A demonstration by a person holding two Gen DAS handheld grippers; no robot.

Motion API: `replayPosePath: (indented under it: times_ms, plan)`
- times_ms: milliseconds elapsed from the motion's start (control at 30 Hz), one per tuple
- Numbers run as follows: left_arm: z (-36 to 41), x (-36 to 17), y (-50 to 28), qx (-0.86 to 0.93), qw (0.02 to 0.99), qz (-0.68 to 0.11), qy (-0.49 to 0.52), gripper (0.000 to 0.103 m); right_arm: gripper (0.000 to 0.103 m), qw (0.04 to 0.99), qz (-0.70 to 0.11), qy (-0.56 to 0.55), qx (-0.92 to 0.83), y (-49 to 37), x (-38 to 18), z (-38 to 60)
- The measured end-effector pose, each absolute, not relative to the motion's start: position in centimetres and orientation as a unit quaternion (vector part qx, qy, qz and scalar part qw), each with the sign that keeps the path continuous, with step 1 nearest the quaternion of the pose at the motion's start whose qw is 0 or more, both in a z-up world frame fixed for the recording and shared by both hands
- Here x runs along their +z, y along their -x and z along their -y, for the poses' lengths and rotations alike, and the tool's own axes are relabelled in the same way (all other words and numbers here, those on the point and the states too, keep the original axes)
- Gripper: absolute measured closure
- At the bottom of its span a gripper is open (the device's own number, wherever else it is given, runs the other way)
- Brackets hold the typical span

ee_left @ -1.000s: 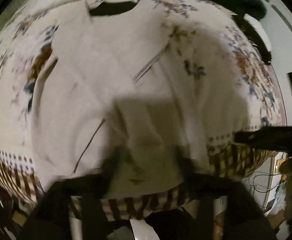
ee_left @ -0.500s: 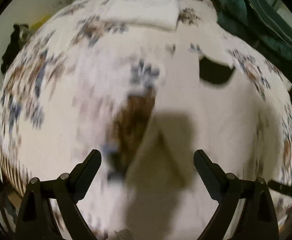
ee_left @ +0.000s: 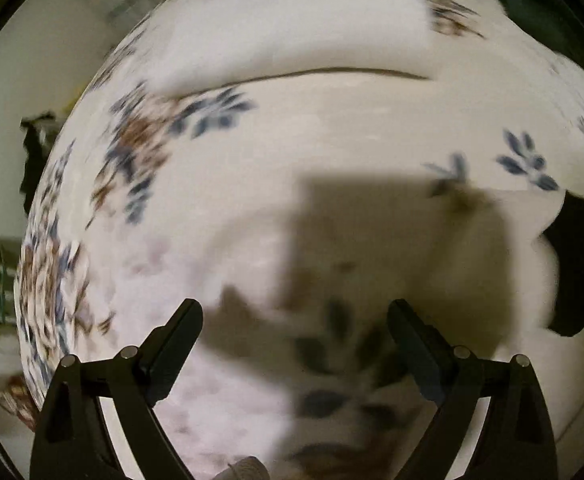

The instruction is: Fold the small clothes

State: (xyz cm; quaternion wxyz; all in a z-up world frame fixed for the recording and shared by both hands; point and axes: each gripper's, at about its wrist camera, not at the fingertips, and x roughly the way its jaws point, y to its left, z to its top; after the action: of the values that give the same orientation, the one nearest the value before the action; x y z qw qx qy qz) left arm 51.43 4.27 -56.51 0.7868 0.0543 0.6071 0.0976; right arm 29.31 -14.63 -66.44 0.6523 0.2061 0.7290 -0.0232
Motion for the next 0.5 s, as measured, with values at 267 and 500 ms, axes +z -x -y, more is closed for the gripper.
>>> replayPosePath:
  times_ms: [267,500]
  plan:
    - [-7.6,-51.5,-43.0,0.096,0.798,-0.595,-0.016,0.009,0.037,0.621,-0.763,-0.155,0.089,-26.4,-67.8,8.5]
    - [-6.4,-51.7,-35.5,0.092,0.776,-0.625,0.005,0.009,0.037,0.638,-0.761,-0.11,-0.031,-27.1,-68.6,12.9]
